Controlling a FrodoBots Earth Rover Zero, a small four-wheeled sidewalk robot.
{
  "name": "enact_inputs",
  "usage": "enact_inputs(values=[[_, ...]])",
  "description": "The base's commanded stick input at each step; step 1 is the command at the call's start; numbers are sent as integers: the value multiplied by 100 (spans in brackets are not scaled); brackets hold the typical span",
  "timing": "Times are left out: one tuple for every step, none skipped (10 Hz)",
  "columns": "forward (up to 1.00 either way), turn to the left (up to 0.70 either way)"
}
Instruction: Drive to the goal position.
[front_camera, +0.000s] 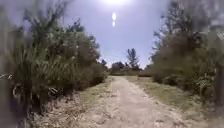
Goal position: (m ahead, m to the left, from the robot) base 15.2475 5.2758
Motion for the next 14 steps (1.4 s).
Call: enact_inputs(values=[[70, 0], [70, 0], [70, 0], [70, 0], [70, -35], [70, -35], [70, -35], [70, -35], [70, -35], [70, -35], [70, -35], [70, -35], [70, -35], [70, -35]])
